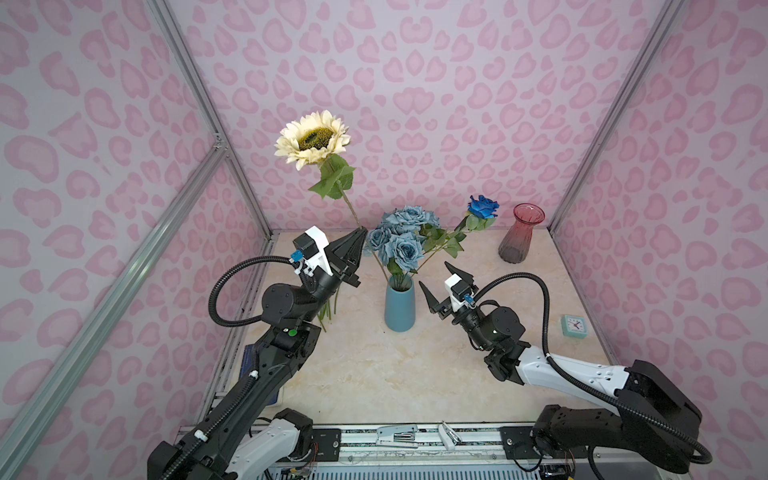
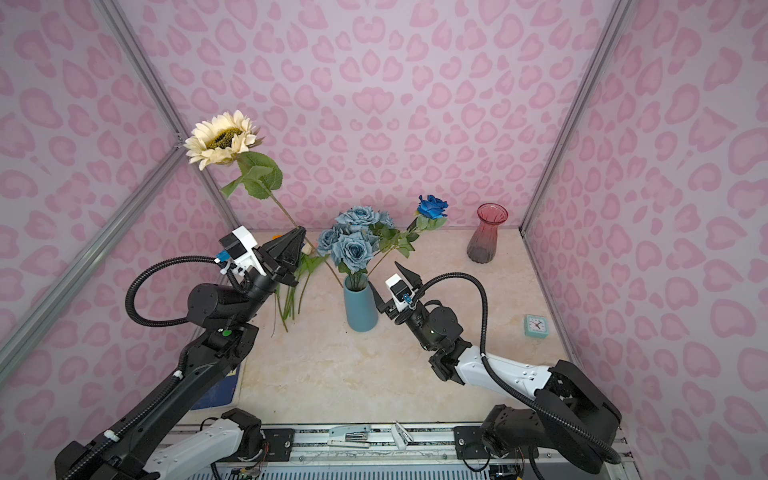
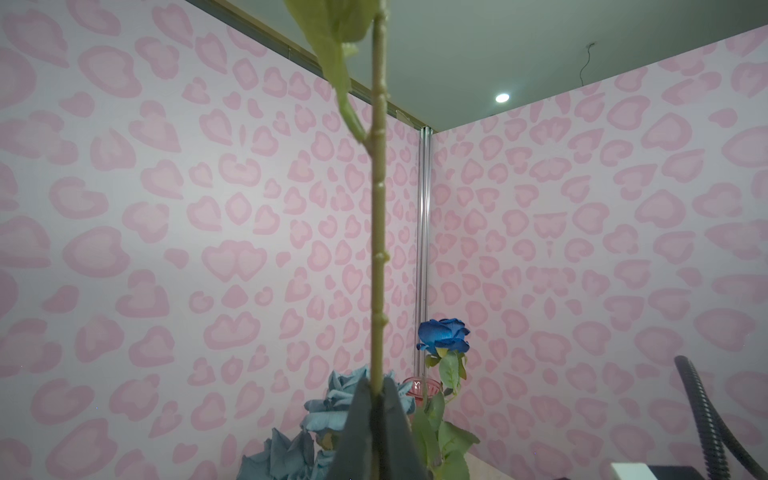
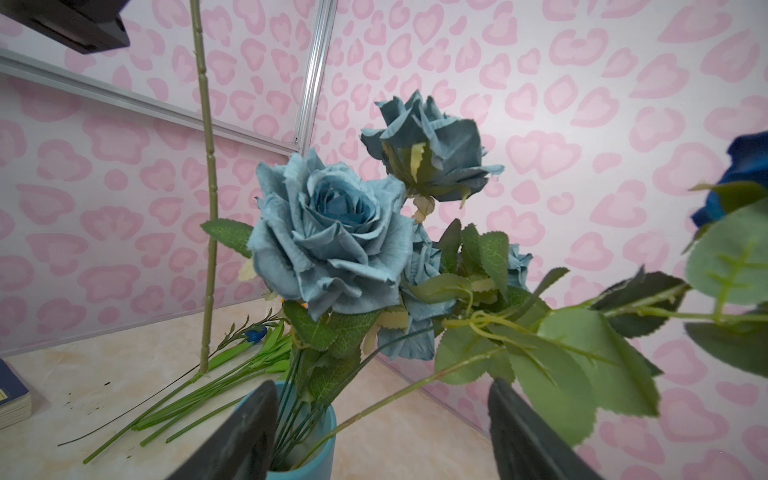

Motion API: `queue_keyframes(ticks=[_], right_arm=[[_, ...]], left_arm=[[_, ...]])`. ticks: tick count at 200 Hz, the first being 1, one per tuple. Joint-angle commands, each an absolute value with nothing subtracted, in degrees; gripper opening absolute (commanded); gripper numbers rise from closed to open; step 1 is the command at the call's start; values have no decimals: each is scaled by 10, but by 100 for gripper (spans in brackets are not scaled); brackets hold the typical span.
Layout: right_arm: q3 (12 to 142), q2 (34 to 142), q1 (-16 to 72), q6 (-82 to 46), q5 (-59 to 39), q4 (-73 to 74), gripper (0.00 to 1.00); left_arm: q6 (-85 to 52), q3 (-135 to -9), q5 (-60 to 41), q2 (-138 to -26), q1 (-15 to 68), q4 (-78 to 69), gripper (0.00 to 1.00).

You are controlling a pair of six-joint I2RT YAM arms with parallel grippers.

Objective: Arrange the flowers into the vase
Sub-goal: 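Carry the sunflower toward the teal vase with the left gripper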

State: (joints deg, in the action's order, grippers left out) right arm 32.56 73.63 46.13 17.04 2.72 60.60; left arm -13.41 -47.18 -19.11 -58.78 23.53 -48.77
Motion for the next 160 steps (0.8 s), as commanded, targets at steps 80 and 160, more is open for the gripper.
queue_keyframes(ticks=[80,160], right_arm=[[315,726,462,192,43,659,78],[294,697,462,194,53,657,77]], left_arm=[[-109,-454,-183,-665,235,-609,0],[-127,-384,-146,-689,236,-675,0]])
